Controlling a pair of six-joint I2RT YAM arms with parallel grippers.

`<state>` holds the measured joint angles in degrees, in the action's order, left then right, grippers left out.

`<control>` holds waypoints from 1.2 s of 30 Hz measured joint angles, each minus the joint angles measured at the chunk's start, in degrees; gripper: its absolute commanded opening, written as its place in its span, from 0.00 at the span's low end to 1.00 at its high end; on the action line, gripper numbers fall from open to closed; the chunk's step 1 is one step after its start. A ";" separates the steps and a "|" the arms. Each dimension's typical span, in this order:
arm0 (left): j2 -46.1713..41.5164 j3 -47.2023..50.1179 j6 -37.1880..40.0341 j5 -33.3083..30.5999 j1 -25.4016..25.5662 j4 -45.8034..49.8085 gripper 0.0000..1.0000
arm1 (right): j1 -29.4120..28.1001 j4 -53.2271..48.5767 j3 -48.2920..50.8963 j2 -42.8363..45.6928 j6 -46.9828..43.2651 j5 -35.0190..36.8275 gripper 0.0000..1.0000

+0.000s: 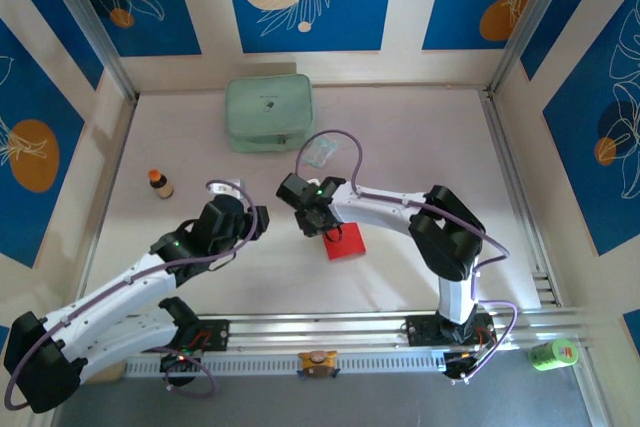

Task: Fold a paper plane with a square sheet of paper (pick it up from the middle)
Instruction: Turn over the paper at the center of the table, then third fold the triangle at the center of the table.

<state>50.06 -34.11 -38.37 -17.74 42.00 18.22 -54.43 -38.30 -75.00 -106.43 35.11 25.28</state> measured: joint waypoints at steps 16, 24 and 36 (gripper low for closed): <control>24.09 -2.73 2.21 23.12 -0.90 -10.14 0.47 | 29.83 30.23 39.15 25.66 10.21 -35.98 0.20; 31.56 -4.28 0.04 33.94 -0.90 -16.37 0.49 | 31.74 35.32 39.06 20.96 10.80 -43.98 0.14; 34.18 -4.59 -3.15 37.90 -2.01 -19.17 0.52 | 29.64 39.76 39.91 13.92 16.65 -45.07 0.12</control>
<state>84.25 -38.70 -41.52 20.16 39.99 -0.95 -24.80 1.45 -35.09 -92.51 51.77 -19.79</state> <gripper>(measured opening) 0.521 0.122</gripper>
